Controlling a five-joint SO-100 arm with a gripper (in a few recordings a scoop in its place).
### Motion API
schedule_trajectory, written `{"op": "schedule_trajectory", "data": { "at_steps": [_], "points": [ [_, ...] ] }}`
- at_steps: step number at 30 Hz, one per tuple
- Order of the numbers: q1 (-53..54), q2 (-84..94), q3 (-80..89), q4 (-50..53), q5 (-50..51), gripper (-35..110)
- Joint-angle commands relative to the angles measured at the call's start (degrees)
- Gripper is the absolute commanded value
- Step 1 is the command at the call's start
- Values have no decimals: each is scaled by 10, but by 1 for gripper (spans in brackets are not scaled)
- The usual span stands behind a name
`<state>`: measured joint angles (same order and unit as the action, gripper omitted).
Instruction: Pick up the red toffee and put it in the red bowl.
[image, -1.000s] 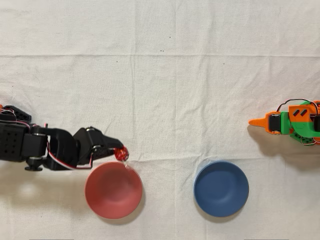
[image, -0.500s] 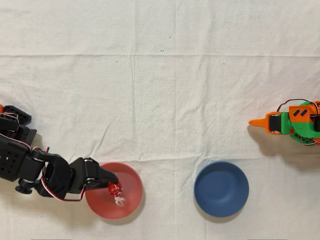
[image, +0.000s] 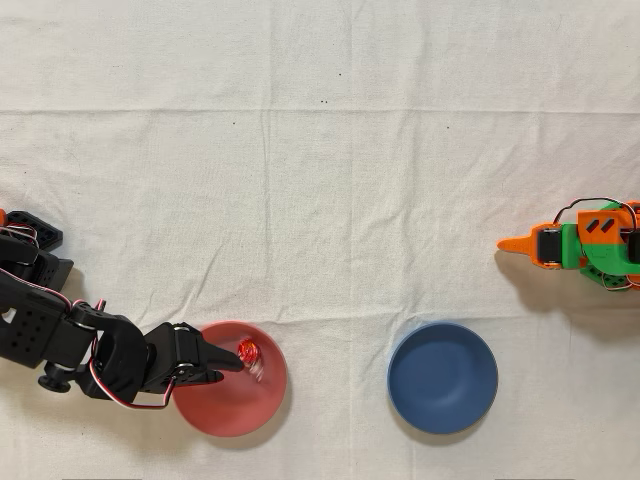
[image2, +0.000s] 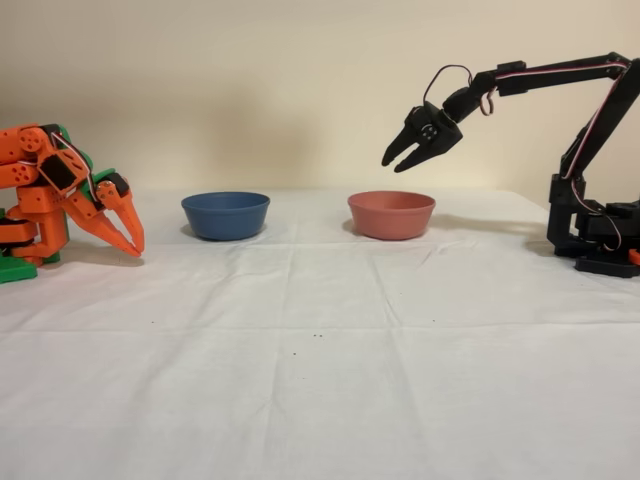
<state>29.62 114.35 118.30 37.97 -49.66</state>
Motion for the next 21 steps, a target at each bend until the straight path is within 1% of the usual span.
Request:
{"op": "schedule_trajectory", "data": {
  "at_steps": [1,13,17,21],
  "points": [
    [11,18,1,-8,3,27],
    [18,39,11,-4,6,28],
    [16,69,13,15,31,26],
    [0,118,13,24,72,20]
  ]
}}
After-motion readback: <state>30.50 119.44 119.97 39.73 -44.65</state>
